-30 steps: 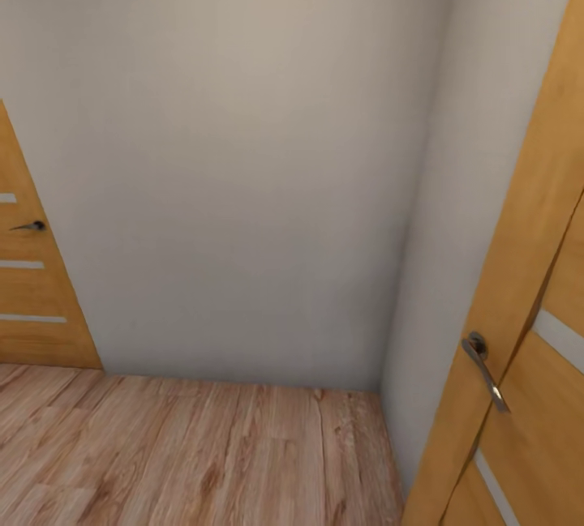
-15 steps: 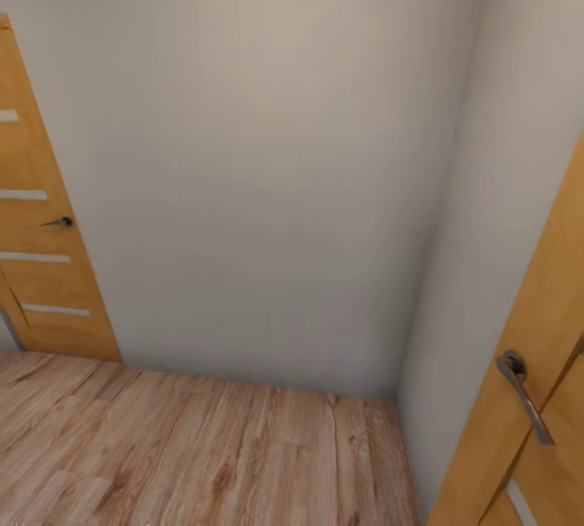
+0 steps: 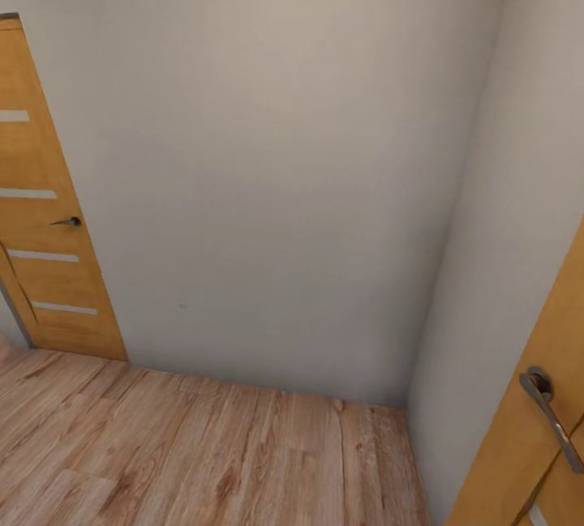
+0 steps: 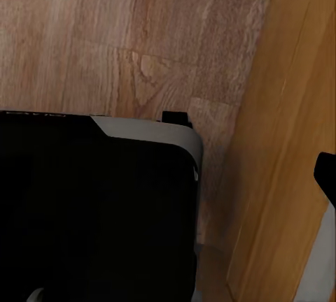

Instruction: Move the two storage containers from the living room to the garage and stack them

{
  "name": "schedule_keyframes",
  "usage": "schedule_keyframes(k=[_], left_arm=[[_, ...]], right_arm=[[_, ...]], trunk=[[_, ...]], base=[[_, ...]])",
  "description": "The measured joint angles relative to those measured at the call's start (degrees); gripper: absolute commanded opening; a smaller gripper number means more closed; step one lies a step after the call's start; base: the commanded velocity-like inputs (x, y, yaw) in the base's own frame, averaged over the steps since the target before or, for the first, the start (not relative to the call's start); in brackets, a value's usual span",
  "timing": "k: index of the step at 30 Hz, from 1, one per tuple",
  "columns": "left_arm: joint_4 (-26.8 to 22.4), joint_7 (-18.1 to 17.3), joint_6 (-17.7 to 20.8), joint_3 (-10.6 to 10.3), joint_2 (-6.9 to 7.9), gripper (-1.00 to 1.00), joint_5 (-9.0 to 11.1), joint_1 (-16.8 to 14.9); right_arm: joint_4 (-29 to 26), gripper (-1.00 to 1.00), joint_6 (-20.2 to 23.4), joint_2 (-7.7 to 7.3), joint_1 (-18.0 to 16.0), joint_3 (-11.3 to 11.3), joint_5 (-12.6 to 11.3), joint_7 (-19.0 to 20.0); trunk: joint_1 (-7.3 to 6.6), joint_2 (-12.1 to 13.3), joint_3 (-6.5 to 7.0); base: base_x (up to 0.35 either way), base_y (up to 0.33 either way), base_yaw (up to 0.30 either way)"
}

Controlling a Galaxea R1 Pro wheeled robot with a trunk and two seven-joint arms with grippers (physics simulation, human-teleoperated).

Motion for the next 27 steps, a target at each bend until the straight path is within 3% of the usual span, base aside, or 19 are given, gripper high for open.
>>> schedule_keyframes(k=[8, 16, 27], left_arm=[[0.0, 0.0, 0.0, 0.06, 0.0, 1.0, 0.04, -0.01], [0.0, 0.0, 0.0, 0.07, 0.0, 1.0, 0.03, 0.0], [-0.01, -0.01, 0.0, 0.04, 0.01, 1.0, -0.01, 0.02]], right_arm=[[0.0, 1.0, 0.0, 0.01, 0.01, 0.0, 0.0, -0.01], [0.0, 1.0, 0.0, 0.09, 0.02, 0.04, 0.0, 0.0], [0.0, 1.0, 0.01, 0.05, 0.0, 0.0, -0.02, -0.02]], trunk=[[0.0, 0.0, 0.0], [0.02, 0.01, 0.0], [0.02, 0.02, 0.0]], base=[[0.288, 0.029, 0.0], [0.051, 0.007, 0.005], [0.002, 0.0, 0.207]])
